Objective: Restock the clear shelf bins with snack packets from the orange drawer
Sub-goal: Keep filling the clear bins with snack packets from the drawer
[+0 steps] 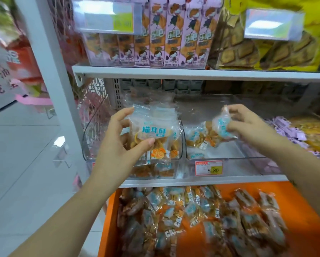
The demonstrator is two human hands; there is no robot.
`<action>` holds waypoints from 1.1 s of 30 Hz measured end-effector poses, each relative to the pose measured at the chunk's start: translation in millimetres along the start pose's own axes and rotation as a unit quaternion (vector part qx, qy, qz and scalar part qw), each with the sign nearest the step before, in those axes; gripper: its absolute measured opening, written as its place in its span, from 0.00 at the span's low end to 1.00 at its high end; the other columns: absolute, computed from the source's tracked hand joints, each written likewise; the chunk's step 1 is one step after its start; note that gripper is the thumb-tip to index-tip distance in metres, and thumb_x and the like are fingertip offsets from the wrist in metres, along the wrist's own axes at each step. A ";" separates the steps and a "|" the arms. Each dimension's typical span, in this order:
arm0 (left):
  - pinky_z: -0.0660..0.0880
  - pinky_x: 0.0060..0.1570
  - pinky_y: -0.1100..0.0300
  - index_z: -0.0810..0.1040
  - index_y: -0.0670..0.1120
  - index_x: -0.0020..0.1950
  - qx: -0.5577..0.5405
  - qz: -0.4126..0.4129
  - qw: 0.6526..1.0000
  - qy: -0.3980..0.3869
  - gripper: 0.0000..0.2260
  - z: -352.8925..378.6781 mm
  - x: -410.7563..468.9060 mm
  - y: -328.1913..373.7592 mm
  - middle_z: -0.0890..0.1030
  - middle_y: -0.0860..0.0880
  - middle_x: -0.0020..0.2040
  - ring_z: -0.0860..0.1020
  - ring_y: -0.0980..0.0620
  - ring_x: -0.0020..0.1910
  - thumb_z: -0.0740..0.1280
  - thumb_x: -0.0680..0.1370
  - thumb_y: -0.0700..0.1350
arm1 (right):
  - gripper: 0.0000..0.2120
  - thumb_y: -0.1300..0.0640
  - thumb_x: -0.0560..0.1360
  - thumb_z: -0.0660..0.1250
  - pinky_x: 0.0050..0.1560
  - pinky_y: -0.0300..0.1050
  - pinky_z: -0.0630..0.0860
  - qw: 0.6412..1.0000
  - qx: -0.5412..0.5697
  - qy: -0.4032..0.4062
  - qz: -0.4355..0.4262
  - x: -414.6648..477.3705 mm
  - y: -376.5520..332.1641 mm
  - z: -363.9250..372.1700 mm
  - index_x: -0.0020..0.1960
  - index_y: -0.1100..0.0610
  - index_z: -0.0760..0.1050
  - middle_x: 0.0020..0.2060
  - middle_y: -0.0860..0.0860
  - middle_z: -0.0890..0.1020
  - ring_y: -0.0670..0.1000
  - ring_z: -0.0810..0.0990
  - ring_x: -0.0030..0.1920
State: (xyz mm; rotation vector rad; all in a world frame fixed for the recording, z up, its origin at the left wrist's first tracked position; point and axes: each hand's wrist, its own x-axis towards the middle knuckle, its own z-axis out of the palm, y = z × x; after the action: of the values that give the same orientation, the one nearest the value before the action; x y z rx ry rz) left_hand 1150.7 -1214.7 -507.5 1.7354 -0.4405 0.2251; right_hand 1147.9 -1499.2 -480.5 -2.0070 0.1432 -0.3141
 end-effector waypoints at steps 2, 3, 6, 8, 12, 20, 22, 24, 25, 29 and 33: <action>0.79 0.48 0.61 0.64 0.67 0.63 -0.009 -0.005 0.999 -0.033 0.29 -3.6 -5.1 3.3 0.72 0.55 0.62 0.79 0.63 0.51 0.72 0.67 0.51 | 0.19 0.75 0.74 0.55 0.30 0.36 0.77 0.990 0.134 -0.043 0.028 -17.7 -18.6 2.8 0.58 0.57 0.68 0.47 0.54 0.76 0.49 0.78 0.43; 0.78 0.50 0.64 0.65 0.66 0.63 -0.021 -0.008 0.999 -0.046 0.29 -5.6 -7.2 4.7 0.73 0.55 0.62 0.79 0.63 0.54 0.72 0.65 0.51 | 0.19 0.75 0.74 0.54 0.31 0.38 0.79 0.984 0.160 -0.066 0.036 -25.0 -25.7 4.2 0.58 0.58 0.69 0.49 0.56 0.76 0.51 0.78 0.44; 0.77 0.52 0.63 0.70 0.61 0.63 -0.041 -0.029 0.994 -0.094 0.29 -15.9 -11.3 8.2 0.79 0.55 0.58 0.80 0.59 0.55 0.73 0.64 0.47 | 0.17 0.73 0.75 0.54 0.36 0.42 0.81 0.979 0.169 -0.106 0.037 -39.2 -42.0 11.3 0.58 0.58 0.71 0.51 0.58 0.77 0.52 0.80 0.45; 0.79 0.49 0.63 0.74 0.53 0.62 -0.058 -0.043 0.986 -0.151 0.26 -23.4 -14.3 14.0 0.82 0.50 0.54 0.82 0.54 0.51 0.74 0.66 0.40 | 0.17 0.72 0.76 0.55 0.44 0.47 0.82 0.981 0.154 -0.120 0.025 -43.3 -49.1 20.0 0.57 0.55 0.73 0.53 0.57 0.79 0.52 0.81 0.47; 0.77 0.45 0.68 0.77 0.44 0.56 -0.081 -0.037 0.972 -0.219 0.19 -36.7 -19.3 21.6 0.84 0.50 0.49 0.83 0.55 0.47 0.72 0.68 0.32 | 0.21 0.70 0.76 0.59 0.54 0.60 0.76 0.986 0.033 -0.153 -0.060 -48.2 -65.8 42.4 0.58 0.47 0.75 0.54 0.49 0.81 0.55 0.81 0.50; 0.74 0.56 0.64 0.79 0.55 0.57 -0.070 0.013 0.984 -0.162 0.22 -75.6 -22.4 10.3 0.73 0.58 0.62 0.76 0.58 0.61 0.77 0.66 0.42 | 0.14 0.61 0.78 0.63 0.60 0.38 0.74 0.958 -0.053 -0.205 -0.191 -52.2 -103.0 101.6 0.57 0.43 0.74 0.57 0.38 0.78 0.35 0.75 0.58; 0.75 0.58 0.61 0.78 0.57 0.60 -0.072 0.009 0.984 -0.165 0.24 -85.2 -24.9 8.7 0.71 0.61 0.66 0.74 0.58 0.64 0.77 0.67 0.43 | 0.15 0.63 0.78 0.63 0.60 0.39 0.73 0.958 -0.022 -0.204 -0.198 -52.8 -107.1 114.1 0.55 0.43 0.74 0.55 0.39 0.79 0.37 0.76 0.58; 0.76 0.55 0.64 0.75 0.53 0.62 -0.084 -0.004 0.984 -0.157 0.24 -94.0 -27.8 8.7 0.76 0.61 0.62 0.76 0.60 0.61 0.75 0.69 0.38 | 0.15 0.62 0.78 0.63 0.60 0.44 0.75 0.957 0.019 -0.221 -0.189 -55.6 -109.0 126.3 0.54 0.42 0.73 0.55 0.40 0.78 0.41 0.77 0.57; 0.76 0.52 0.67 0.74 0.50 0.62 -0.083 -0.010 0.985 -0.148 0.23 -97.8 -28.9 9.2 0.79 0.61 0.58 0.77 0.61 0.58 0.72 0.70 0.35 | 0.13 0.59 0.77 0.64 0.59 0.48 0.76 0.954 0.032 -0.239 -0.180 -57.6 -108.8 131.7 0.54 0.40 0.73 0.55 0.40 0.78 0.43 0.78 0.56; 0.75 0.49 0.69 0.75 0.50 0.60 -0.046 -0.016 0.993 -0.110 0.22 -110.2 -31.3 5.2 0.81 0.58 0.53 0.80 0.60 0.53 0.71 0.71 0.32 | 0.33 0.43 0.66 0.75 0.59 0.39 0.72 0.927 -0.139 -0.271 -0.218 -63.6 -113.3 144.0 0.64 0.37 0.61 0.62 0.31 0.67 0.34 0.70 0.60; 0.77 0.53 0.65 0.75 0.57 0.58 -0.005 0.008 0.998 -0.056 0.21 -117.9 -28.1 1.6 0.79 0.61 0.54 0.79 0.60 0.55 0.72 0.71 0.35 | 0.43 0.41 0.63 0.76 0.66 0.42 0.65 0.898 -0.243 -0.190 -0.313 -57.1 -117.0 164.5 0.70 0.39 0.54 0.67 0.38 0.63 0.39 0.61 0.67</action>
State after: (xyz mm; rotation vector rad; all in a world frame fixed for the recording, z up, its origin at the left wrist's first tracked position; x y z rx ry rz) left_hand 1135.0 -1095.6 -491.8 1.7409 -0.5374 0.1380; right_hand 1135.4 -1291.7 -452.8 -2.5338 -0.7584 -0.2967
